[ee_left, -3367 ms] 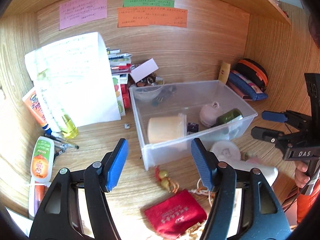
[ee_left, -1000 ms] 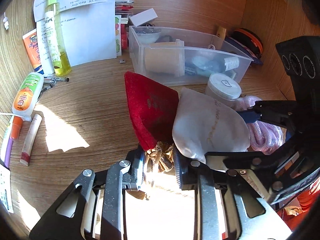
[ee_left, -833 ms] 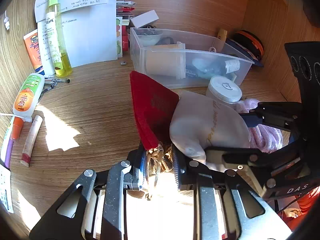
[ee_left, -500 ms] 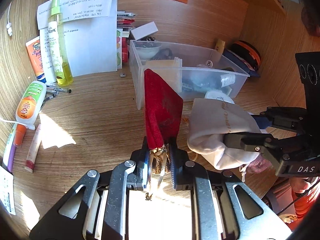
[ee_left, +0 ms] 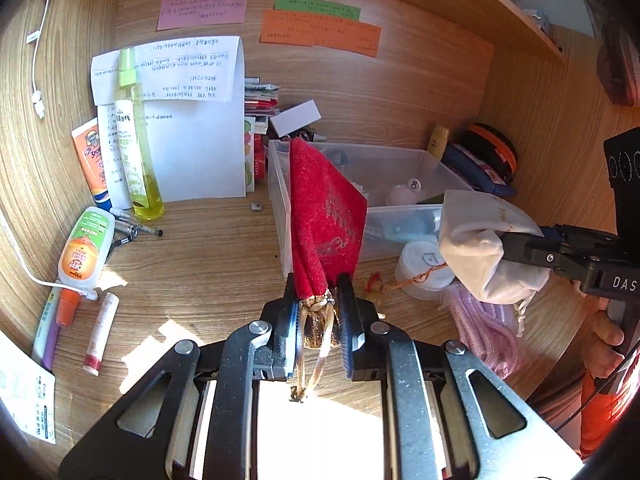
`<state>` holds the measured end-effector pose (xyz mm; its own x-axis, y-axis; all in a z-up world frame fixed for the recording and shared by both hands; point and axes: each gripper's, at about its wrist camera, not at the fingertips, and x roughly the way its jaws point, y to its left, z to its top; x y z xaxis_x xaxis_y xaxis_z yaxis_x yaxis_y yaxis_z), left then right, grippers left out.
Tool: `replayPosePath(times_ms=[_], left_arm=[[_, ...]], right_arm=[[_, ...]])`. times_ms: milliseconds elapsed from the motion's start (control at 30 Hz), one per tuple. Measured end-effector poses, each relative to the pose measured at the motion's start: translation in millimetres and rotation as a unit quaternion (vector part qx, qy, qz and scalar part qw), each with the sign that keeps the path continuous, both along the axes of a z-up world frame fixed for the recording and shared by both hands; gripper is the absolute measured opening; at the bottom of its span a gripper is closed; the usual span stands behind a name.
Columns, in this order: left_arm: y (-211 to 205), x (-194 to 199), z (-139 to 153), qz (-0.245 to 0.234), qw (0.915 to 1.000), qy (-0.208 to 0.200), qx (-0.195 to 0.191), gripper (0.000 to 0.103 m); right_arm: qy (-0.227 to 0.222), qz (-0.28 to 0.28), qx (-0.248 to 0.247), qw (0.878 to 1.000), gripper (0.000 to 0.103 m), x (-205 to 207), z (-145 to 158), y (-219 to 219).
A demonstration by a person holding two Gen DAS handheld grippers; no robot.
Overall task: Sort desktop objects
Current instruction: 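Carry the red pouch and white cloth bag over the clear box, both grippers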
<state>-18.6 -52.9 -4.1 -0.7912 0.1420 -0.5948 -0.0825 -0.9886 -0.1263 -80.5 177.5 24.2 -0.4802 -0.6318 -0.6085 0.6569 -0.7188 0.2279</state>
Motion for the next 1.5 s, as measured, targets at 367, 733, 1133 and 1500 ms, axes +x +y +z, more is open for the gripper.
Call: replayPosePath(times_ms=[367, 733, 1133, 1500], left_arm=[[12, -13, 14, -0.015, 0.9996, 0.022, 0.003, 0.016], [23, -38, 28, -0.03, 0.999, 0.033, 0.006, 0.016], [41, -76, 35, -0.049, 0.9984, 0.029, 0.007, 0.016], [41, -105, 30, -0.054, 0.9984, 0.018, 0.002, 0.016]], right_arm=[[0.009, -0.032, -0.036, 0.999, 0.035, -16, 17, 18], [0.019, -0.058, -0.047, 0.997, 0.035, -40, 26, 26], [0.01, -0.078, -0.045, 0.996, 0.035, -71, 23, 22], [0.0, -0.073, -0.034, 0.997, 0.035, -91, 17, 7]])
